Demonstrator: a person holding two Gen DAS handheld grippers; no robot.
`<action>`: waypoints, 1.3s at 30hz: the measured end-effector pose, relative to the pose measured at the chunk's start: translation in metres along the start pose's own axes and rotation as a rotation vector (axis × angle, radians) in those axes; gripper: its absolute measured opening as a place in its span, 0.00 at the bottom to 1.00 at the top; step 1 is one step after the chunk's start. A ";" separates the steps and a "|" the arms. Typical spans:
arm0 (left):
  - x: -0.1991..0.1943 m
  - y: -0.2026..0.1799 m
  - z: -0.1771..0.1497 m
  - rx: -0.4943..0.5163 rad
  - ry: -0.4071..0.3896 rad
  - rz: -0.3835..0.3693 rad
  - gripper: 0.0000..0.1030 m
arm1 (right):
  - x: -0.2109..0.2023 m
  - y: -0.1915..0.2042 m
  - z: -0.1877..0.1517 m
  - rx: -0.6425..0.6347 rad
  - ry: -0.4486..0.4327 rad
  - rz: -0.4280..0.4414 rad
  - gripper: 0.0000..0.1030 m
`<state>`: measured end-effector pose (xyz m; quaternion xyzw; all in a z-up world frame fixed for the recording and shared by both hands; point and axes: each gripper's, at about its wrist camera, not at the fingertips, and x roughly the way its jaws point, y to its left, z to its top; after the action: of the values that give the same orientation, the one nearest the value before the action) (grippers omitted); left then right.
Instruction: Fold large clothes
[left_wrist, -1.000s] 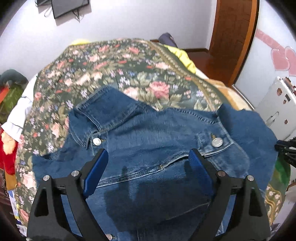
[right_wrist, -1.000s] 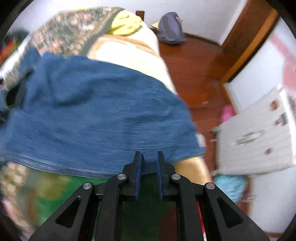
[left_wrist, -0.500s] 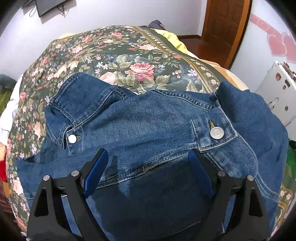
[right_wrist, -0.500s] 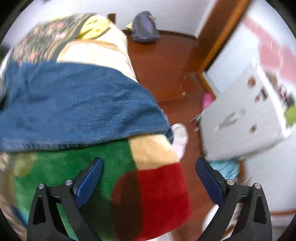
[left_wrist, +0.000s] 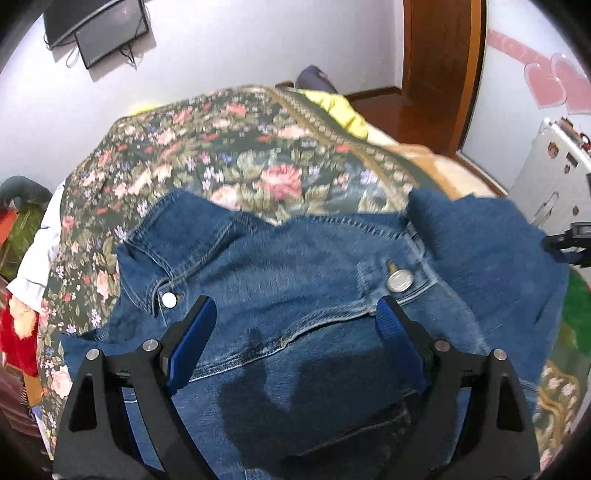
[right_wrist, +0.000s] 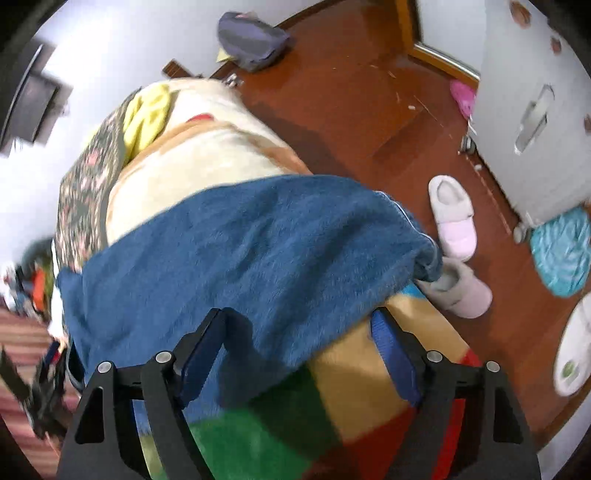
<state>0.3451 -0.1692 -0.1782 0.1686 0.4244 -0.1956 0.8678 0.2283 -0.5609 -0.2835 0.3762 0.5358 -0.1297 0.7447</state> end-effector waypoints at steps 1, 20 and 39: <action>-0.004 0.000 0.002 -0.001 -0.011 0.000 0.86 | 0.002 -0.001 0.003 0.010 -0.008 0.003 0.76; -0.046 0.020 -0.001 -0.023 -0.105 0.104 0.86 | -0.058 0.078 0.019 -0.192 -0.239 0.042 0.10; -0.115 0.115 -0.051 -0.206 -0.205 0.189 0.86 | -0.145 0.349 -0.081 -0.691 -0.434 0.351 0.07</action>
<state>0.3014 -0.0234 -0.1013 0.0972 0.3340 -0.0846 0.9337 0.3227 -0.2963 -0.0182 0.1543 0.3070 0.1093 0.9327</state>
